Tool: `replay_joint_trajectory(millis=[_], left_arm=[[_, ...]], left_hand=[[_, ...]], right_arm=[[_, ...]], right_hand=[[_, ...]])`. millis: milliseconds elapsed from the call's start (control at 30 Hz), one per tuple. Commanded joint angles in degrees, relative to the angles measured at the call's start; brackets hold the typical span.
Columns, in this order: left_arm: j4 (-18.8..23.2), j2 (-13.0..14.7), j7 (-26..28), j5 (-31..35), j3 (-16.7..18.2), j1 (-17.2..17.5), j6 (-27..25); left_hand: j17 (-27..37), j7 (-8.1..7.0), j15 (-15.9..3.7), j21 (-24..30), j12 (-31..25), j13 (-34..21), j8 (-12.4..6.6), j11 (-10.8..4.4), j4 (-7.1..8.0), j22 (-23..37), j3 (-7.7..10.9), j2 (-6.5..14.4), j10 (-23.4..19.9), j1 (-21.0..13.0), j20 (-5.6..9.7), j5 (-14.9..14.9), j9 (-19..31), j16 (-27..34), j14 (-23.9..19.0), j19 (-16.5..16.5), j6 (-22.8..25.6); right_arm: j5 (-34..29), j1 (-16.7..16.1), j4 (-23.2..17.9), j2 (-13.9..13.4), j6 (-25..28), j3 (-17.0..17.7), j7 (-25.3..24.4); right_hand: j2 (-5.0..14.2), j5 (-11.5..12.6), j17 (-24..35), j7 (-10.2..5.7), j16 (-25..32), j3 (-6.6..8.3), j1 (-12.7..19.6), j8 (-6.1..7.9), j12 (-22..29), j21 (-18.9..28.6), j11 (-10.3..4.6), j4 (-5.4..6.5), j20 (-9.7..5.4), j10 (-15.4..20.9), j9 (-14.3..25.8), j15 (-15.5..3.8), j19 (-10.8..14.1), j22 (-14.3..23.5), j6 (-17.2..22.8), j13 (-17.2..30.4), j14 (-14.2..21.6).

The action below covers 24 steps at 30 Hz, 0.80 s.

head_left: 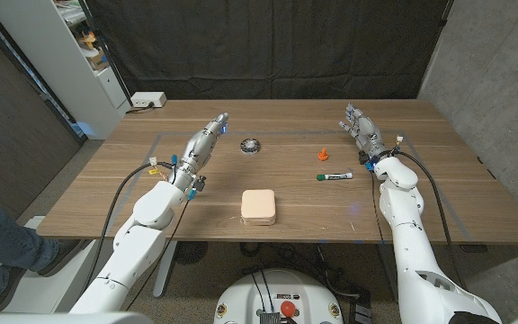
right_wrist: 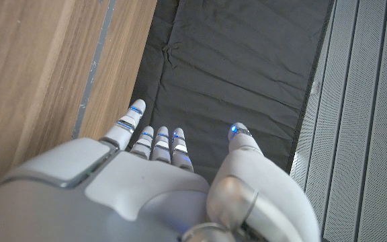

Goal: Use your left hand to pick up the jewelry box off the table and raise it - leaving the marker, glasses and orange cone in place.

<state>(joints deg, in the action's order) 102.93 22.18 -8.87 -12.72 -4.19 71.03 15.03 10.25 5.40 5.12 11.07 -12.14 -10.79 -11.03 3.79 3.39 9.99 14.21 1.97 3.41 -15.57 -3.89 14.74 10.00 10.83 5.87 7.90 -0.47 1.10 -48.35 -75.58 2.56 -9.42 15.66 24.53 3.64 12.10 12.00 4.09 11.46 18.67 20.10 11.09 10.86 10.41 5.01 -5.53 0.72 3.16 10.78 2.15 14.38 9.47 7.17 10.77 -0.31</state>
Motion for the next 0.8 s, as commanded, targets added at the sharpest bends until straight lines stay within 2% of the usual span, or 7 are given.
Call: replay_joint_trajectory(millis=[33, 800], left_arm=[[1.6, -0.2, 0.6, 0.8, 0.4, 1.4, 1.4], [3.6, 0.0, 0.8, 3.4, 0.0, 3.9, 4.1]], left_hand=[[0.1, 0.17, -0.06, 0.2, -0.3, -0.2, -0.25, 0.28, -0.32, 0.1, 0.16, -0.1, -0.1, -0.7, -0.21, -0.3, 0.2, 0.1, 0.3, 0.1, 0.2], [0.1, 0.13, -0.15, 0.0, -0.1, -0.2, -0.10, 0.27, -0.61, 0.2, 0.23, 0.1, 0.1, -0.9, -0.23, -0.6, 0.2, -0.1, 0.8, 0.7, 0.3]], right_arm=[[-0.1, 0.5, 0.3, -0.1, -0.1, -0.2, -0.1], [0.3, 2.2, 2.4, -0.5, -1.5, -0.6, 0.2]], right_hand=[[0.45, 0.0, 0.0, -0.08, 0.4, -0.27, 0.0, 0.21, 0.5, 0.5, 0.25, -0.22, 0.02, 0.2, 0.2, 0.33, 0.3, 0.2, 0.4, 0.2, 0.0], [0.47, 0.0, 0.0, 0.18, 0.4, -0.34, -0.2, 0.18, 0.5, 0.5, 0.33, -0.28, 0.08, 0.4, 0.2, 0.38, 0.3, 0.2, 0.4, 0.2, 0.1]])
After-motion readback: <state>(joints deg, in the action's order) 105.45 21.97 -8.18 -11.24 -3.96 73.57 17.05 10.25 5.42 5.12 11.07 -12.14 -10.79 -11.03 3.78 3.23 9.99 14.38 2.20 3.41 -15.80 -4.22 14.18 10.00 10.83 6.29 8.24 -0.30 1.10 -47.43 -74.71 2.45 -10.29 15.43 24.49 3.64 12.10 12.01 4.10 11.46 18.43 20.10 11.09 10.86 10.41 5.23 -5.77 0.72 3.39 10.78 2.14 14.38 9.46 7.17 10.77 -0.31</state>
